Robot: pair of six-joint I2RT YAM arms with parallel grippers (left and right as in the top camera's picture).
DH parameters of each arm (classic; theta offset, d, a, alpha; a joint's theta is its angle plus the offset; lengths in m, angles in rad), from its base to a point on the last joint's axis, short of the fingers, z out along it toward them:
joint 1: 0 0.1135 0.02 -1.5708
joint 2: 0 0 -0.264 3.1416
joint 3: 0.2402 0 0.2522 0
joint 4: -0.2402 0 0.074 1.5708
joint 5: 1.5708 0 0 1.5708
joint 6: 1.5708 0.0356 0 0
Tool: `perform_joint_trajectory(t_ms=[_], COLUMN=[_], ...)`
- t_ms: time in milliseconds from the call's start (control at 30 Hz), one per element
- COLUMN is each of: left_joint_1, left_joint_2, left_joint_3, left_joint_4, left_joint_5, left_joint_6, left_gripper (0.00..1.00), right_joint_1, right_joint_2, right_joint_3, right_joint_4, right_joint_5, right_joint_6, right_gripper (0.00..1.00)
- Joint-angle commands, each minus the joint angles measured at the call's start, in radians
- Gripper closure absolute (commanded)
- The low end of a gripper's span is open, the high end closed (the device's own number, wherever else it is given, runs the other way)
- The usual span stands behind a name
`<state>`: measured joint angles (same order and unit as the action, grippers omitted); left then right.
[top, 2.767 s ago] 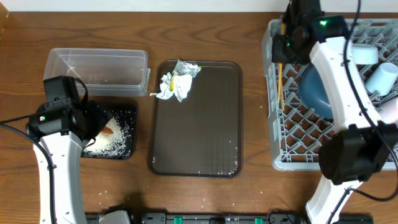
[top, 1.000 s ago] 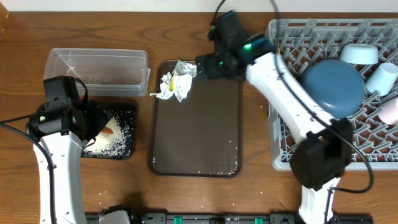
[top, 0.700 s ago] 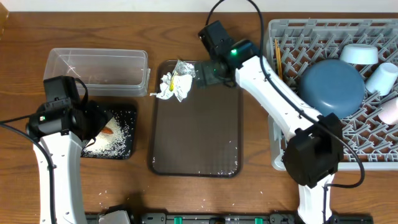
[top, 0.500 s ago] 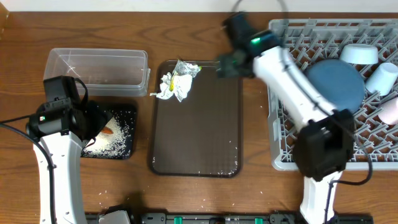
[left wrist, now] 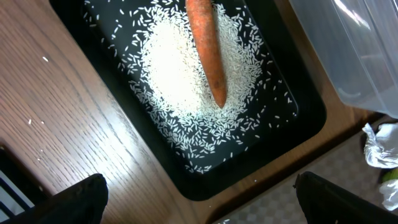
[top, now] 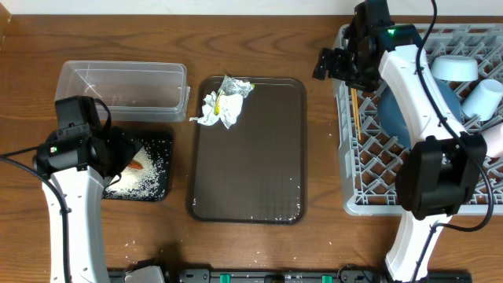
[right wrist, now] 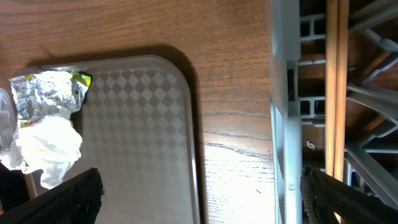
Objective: Sort waste into correct bins and load items into the dishwasher rack
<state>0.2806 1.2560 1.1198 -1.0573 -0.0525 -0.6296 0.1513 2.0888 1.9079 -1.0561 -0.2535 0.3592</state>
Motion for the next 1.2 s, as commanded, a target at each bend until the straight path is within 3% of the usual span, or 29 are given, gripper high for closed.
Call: perform_joint_trajectory(t_ms=[0,67,167,267,467,533,567,667,767,933,1033,1167], left_joint_1=[0.006,0.006,0.003,-0.045,-0.276,-0.369,-0.41,-0.518,-0.585,-0.6,-0.592,-0.589], left_joint_2=[0.005,0.005,0.005,0.005,0.005,0.007,0.012,0.049,0.138,0.382,0.483,0.6], left_joint_3=[0.014,0.013,0.013,-0.005,-0.006,0.005,0.018,0.098,0.245,0.511,0.531,0.531], left_joint_4=[0.0,-0.02,-0.093,-0.089,0.01,0.043,0.053,0.05,-0.008,-0.167,-0.079,0.025], left_joint_5=[0.008,0.1,0.357,0.548,0.627,0.581,0.534,0.333,0.188,0.079,-0.024,-0.031], left_joint_6=[-0.065,-0.087,-0.085,0.026,0.275,0.274,0.265,0.222,0.27,0.412,0.411,0.404], left_gripper=[0.01,0.02,0.02,0.02,0.16,0.12,0.03,0.01,0.01,0.01,0.02,0.02], right_joint_1=[-0.01,-0.009,-0.008,-0.008,-0.008,-0.008,-0.008,-0.008,-0.008,-0.008,-0.008,-0.008], right_joint_2=[0.006,0.006,0.006,0.006,0.006,0.006,0.006,0.006,0.006,0.006,0.006,0.006], right_joint_3=[0.001,0.001,0.001,0.001,0.001,0.001,0.001,0.001,0.001,0.001,0.001,0.001], right_joint_4=[-0.002,-0.002,-0.002,-0.002,-0.002,-0.002,-0.002,-0.002,-0.002,-0.002,-0.002,-0.002], right_joint_5=[-0.027,-0.027,-0.027,-0.027,-0.027,-0.027,-0.027,-0.027,-0.027,-0.027,-0.027,-0.027], right_joint_6=[0.011,0.011,0.011,0.011,0.011,0.011,0.011,0.011,0.011,0.011,0.011,0.011], right_gripper=[0.01,0.01,0.01,0.01,0.01,0.01,0.01,0.01,0.01,0.01,0.01,0.01])
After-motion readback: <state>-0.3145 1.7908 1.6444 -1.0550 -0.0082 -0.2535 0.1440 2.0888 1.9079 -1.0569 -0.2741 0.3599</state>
